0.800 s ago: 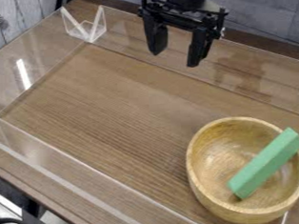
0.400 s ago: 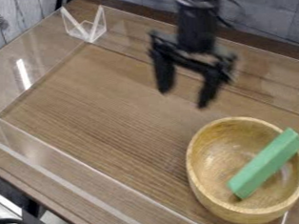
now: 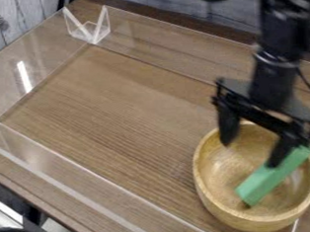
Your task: Move green object from inside the wooden bowl to the table next to it
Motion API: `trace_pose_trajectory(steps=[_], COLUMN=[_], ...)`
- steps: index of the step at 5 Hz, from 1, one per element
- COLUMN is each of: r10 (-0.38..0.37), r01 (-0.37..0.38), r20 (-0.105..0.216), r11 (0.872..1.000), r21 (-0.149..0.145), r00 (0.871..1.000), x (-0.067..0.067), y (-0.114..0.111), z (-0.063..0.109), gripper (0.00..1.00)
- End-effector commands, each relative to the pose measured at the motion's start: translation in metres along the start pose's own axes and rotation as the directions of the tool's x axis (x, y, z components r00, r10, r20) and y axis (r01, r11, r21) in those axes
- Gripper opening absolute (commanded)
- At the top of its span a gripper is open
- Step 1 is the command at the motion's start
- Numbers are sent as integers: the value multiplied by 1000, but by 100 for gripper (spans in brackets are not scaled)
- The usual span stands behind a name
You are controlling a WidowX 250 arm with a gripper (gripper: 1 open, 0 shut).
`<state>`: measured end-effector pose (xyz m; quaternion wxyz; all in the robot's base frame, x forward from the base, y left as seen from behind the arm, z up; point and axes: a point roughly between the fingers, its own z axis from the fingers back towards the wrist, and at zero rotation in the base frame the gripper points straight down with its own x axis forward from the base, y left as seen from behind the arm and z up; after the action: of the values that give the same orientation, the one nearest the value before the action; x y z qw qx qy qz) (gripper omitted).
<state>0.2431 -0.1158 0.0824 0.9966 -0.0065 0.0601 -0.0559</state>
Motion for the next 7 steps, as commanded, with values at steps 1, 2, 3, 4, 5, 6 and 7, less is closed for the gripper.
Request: trace_pose_trajectory(steps=[1,2,3,4,5,6,7], r10=[27,3,-20,-47,-70,-175,-276], r01=[-26,-3,20,45,66,169,269], r20=[70,89,130,159,183,209,239], r11=[1000,1000,1000,999,997,985,961], r21=[-12,-7,6,18,28,45,60], r00=[997,996,991,986,981,962,931], x=[1,-3,-2,1,2,5,5], y=[-16,-29,-37,-38,-40,-47,-54], z=[-1,-20,-31,-30,-27,-21,-13], gripper=[100,100,100,100,100,100,100])
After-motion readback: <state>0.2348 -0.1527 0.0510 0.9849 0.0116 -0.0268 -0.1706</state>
